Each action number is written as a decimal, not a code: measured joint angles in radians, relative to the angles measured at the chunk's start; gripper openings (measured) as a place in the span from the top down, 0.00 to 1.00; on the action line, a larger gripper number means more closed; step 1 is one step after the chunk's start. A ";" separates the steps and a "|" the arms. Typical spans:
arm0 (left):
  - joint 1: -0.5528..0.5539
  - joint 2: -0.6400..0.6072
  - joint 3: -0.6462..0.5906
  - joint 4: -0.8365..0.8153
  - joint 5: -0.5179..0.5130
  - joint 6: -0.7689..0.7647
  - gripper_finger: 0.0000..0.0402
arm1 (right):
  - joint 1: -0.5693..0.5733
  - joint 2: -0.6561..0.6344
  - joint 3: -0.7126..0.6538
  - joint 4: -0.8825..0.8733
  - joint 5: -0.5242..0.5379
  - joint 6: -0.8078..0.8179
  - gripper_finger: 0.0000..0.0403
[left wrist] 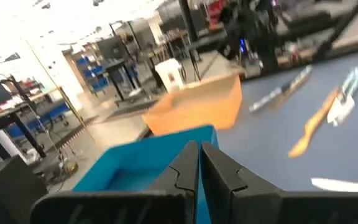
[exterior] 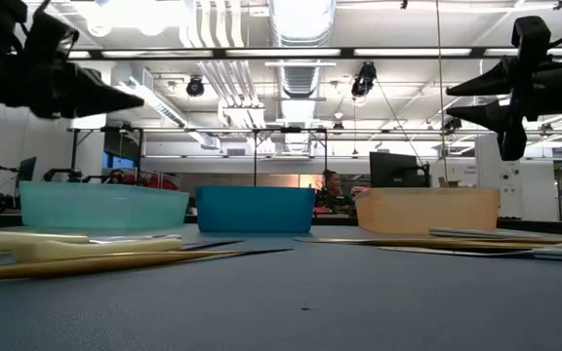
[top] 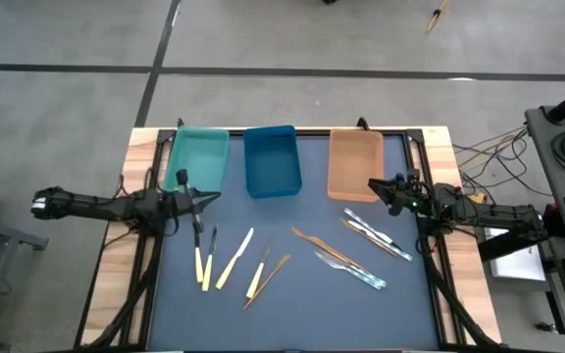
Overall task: Sort silverware by color (type)
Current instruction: Put the gold table knife into the blue bin
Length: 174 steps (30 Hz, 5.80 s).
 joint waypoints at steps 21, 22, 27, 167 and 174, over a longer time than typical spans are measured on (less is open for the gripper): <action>0.001 0.000 0.000 0.338 -0.004 -0.258 1.00 | 0.058 0.231 0.112 0.104 -0.088 0.034 0.66; 0.001 0.000 0.000 0.340 -0.004 -0.262 1.00 | 0.064 0.262 0.139 0.091 -0.088 0.020 0.66; 0.001 0.000 0.000 0.360 -0.004 -0.264 1.00 | 0.077 0.416 0.296 -0.067 -0.088 -0.015 0.66; 0.002 0.011 0.000 0.609 -0.084 -0.101 1.00 | 0.338 1.698 0.947 -0.175 -0.034 -0.200 0.98; 0.002 0.012 0.000 0.609 -0.084 -0.101 1.00 | 0.322 1.696 0.982 -0.167 -0.020 -0.167 0.98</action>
